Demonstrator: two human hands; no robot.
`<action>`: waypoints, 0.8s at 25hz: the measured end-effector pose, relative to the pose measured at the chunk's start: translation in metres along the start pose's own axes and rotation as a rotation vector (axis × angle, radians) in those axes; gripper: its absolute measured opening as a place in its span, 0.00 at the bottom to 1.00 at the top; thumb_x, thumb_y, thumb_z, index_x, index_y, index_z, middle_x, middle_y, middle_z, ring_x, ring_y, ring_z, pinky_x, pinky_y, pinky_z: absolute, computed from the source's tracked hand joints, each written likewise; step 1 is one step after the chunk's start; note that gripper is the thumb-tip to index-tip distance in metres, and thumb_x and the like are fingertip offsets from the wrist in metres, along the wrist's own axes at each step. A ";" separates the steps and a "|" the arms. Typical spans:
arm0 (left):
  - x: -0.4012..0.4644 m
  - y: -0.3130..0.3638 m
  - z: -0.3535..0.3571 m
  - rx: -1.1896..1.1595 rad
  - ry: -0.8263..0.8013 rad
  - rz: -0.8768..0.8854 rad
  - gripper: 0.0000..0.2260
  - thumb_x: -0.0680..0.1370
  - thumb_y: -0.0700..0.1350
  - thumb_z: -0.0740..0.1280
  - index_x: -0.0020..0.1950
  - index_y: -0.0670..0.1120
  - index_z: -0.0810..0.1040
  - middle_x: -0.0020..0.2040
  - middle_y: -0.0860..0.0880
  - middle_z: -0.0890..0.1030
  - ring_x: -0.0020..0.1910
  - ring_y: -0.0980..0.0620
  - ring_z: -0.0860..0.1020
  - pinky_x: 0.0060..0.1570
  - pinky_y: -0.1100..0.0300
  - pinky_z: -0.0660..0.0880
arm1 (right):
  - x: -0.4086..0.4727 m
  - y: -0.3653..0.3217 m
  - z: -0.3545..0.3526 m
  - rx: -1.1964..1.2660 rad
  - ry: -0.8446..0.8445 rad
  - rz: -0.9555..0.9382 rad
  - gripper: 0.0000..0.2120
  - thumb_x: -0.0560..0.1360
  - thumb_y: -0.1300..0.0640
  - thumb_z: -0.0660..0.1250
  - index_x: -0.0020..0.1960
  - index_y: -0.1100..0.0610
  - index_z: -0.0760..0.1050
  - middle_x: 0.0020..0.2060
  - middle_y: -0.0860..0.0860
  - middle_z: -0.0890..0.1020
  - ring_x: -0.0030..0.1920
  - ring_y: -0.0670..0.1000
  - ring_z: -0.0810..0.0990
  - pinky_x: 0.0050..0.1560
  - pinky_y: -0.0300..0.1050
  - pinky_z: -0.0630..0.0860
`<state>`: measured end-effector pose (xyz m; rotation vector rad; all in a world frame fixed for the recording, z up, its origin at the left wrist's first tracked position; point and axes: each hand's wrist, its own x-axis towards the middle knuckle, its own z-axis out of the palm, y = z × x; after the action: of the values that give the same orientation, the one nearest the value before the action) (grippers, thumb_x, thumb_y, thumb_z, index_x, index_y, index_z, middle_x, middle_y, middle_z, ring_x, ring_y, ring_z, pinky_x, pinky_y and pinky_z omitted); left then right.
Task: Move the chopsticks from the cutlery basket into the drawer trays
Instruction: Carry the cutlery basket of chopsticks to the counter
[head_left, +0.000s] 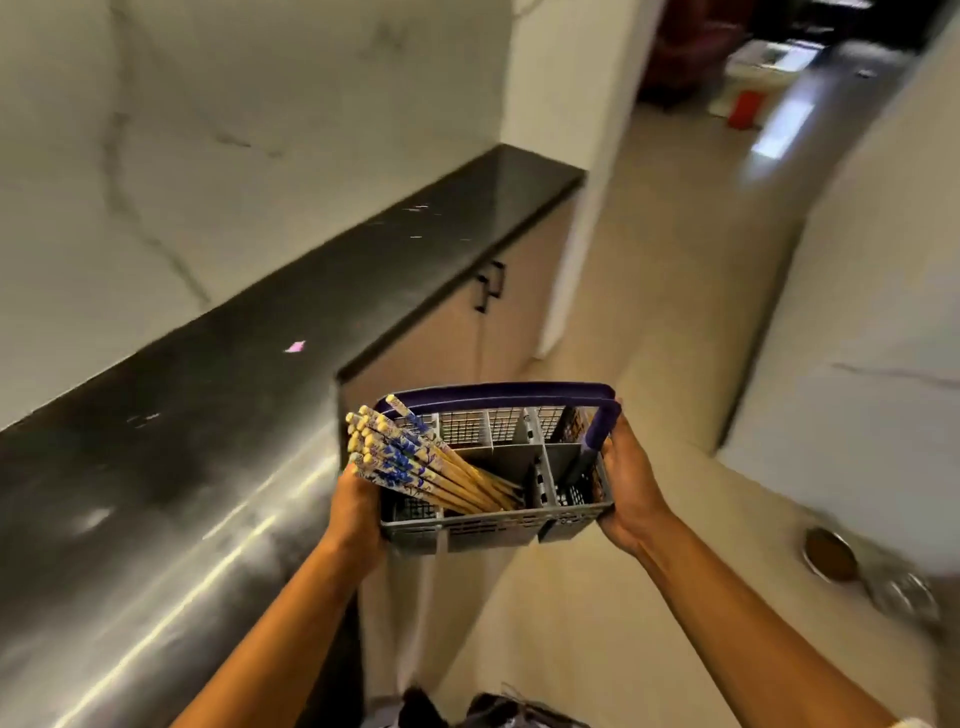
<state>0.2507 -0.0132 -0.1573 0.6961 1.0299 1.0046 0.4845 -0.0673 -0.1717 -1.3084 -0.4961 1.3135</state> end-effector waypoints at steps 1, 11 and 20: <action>-0.005 -0.014 0.023 0.042 -0.054 -0.009 0.12 0.80 0.46 0.58 0.47 0.42 0.79 0.36 0.48 0.86 0.37 0.51 0.85 0.38 0.56 0.83 | -0.020 -0.003 -0.030 0.025 0.076 -0.029 0.27 0.81 0.37 0.48 0.46 0.49 0.82 0.41 0.50 0.86 0.45 0.51 0.85 0.48 0.50 0.77; -0.160 -0.210 0.292 0.397 -0.797 -0.197 0.12 0.83 0.45 0.56 0.47 0.44 0.77 0.38 0.51 0.86 0.45 0.47 0.82 0.48 0.51 0.78 | -0.306 0.012 -0.316 0.273 0.833 -0.222 0.27 0.80 0.33 0.51 0.53 0.47 0.84 0.53 0.56 0.86 0.57 0.59 0.83 0.65 0.63 0.74; -0.373 -0.381 0.442 0.541 -1.394 -0.627 0.14 0.79 0.50 0.61 0.43 0.47 0.84 0.39 0.50 0.87 0.41 0.49 0.84 0.46 0.51 0.79 | -0.547 0.101 -0.423 0.637 1.492 -0.308 0.30 0.79 0.33 0.49 0.60 0.52 0.78 0.57 0.56 0.83 0.59 0.59 0.81 0.62 0.58 0.75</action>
<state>0.7266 -0.5159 -0.1795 1.1399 0.1706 -0.4077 0.6566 -0.7450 -0.1727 -1.2149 0.6951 -0.0201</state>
